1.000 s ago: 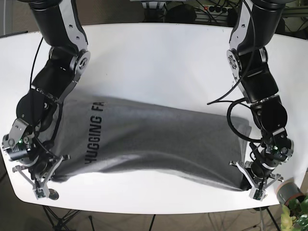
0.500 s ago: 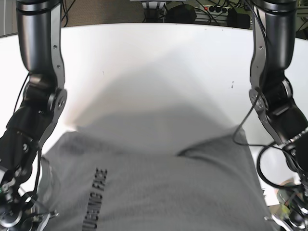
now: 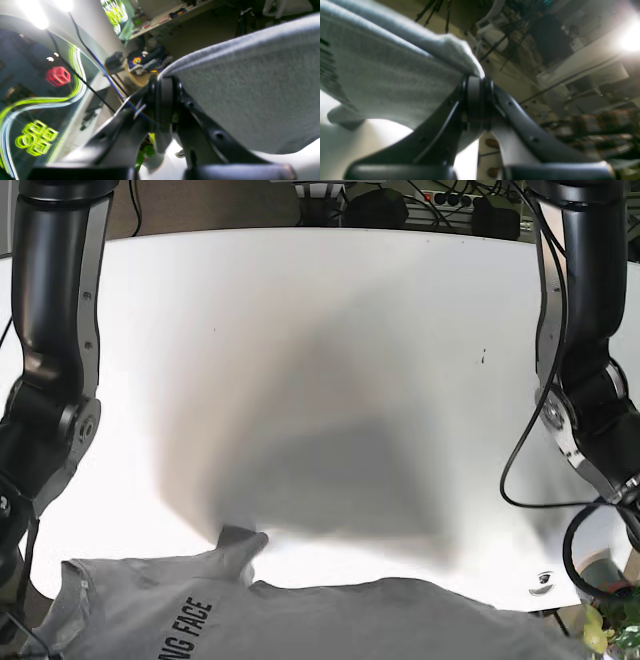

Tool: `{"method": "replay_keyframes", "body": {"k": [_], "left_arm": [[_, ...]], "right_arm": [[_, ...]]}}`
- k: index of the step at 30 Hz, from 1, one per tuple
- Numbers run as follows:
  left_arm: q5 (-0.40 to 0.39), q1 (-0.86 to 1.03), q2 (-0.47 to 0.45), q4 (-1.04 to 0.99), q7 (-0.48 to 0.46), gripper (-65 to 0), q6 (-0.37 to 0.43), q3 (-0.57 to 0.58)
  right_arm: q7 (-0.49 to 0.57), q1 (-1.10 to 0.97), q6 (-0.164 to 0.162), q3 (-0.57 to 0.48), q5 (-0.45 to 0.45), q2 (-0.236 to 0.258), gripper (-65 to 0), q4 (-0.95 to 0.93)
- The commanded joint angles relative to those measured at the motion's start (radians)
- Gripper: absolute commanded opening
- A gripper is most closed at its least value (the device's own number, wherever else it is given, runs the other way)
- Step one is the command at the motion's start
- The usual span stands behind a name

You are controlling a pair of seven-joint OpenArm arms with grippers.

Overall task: Fold the T-shirt properly
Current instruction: 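Lift the grey T-shirt high with both grippers, letting it hang, then lay the hanging shirt down by sweeping both grippers back across the table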

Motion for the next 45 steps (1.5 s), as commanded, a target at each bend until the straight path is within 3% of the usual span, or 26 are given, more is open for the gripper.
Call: {"method": "replay_keyframes", "body": {"k": [1, 10, 19, 27, 39, 45], "left_arm": [[0.006, 0.037, -0.005, 0.060, -0.010, -65.0, 0.013, 0.000], [0.006, 0.294, -0.003, 0.170, -0.009, -65.0, -0.017, -0.004], [0.006, 0.600, -0.005, 0.321, -0.007, -65.0, -0.017, -0.007], [0.006, 0.903, 0.014, 0.451, -0.007, -65.0, -0.017, -0.033], [0.006, 1.216, 0.041, 0.564, -0.007, -65.0, -0.017, -0.175], [0.006, 1.376, 0.077, 0.591, -0.006, -65.0, -0.017, -0.322]], "right_arm": [[0.007, -0.049, -0.006, 0.026, -0.023, 0.015, -62.6, 0.067], [0.000, -0.404, -0.006, 0.176, -0.022, -0.042, -62.6, 0.262], [-0.005, -0.731, -0.006, 0.354, 0.056, -0.151, -62.6, 0.379], [-0.005, -0.965, -0.006, 0.509, 0.194, -0.256, -62.6, 0.405], [-0.066, -1.231, -0.006, 0.609, 0.451, -0.261, -62.6, 0.403], [-0.081, -1.352, -0.006, 0.676, 0.549, -0.258, -62.6, 0.403]]}}
